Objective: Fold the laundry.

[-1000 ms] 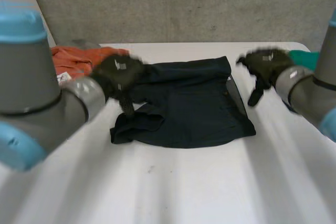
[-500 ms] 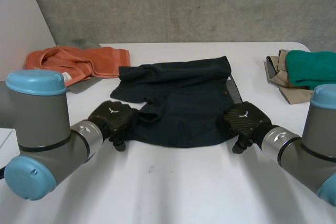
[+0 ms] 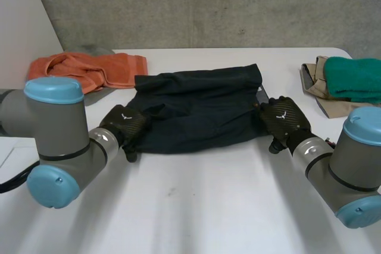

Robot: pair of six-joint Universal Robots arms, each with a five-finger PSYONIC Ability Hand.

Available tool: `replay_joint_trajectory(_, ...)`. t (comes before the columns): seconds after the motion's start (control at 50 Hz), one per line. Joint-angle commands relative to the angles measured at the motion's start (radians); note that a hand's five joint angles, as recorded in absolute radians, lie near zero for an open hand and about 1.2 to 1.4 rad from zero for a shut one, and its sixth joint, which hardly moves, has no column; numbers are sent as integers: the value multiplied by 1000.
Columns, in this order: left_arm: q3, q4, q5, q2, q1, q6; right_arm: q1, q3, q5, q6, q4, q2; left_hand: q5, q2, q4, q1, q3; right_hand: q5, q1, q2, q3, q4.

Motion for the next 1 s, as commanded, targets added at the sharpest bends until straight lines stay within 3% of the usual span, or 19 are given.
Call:
replay_joint_trajectory(0.02,51,10,1,-47,-9,28,11,0,16,22,35,-55,191,175,189,173,170,112,124,119,125,115)
replay_joint_trajectory(0.14,88,22,8,-88,-11,32,0,-26,13,60,177,-147,382,365,380,363,361,114,127,122,128,118)
replay_joint_trajectory(0.24,123,16,5,-105,-9,58,-20,-83,20,98,324,-195,942,925,940,923,921,103,115,110,116,107)
replay_joint_trajectory(0.38,102,-22,-18,-13,-21,55,-29,-153,25,112,441,-170,943,926,941,924,922,-208,-196,-201,-195,-204)
replay_joint_trajectory(0.64,99,-106,16,83,-15,8,-5,-268,26,170,458,61,943,926,941,924,922,-82,-70,-75,-69,-78)
replay_joint_trajectory(0.72,99,-109,19,87,-7,-8,1,-291,45,186,415,118,943,926,941,924,922,76,88,83,89,80)
replay_joint_trajectory(0.78,93,-113,22,93,-6,-26,0,-296,53,189,400,129,943,926,941,924,922,854,867,862,868,858)
replay_joint_trajectory(0.86,71,-135,22,105,-11,-37,-3,-236,72,195,383,69,943,926,941,924,922,858,870,865,871,862)
replay_joint_trajectory(0.92,42,-224,34,145,-11,-18,-15,-181,72,137,394,-116,943,926,941,924,922,858,870,865,871,862)
replay_joint_trajectory(1.0,2,-373,62,235,-11,20,-26,-149,66,-26,594,-276,943,926,941,924,922,858,870,865,871,862)
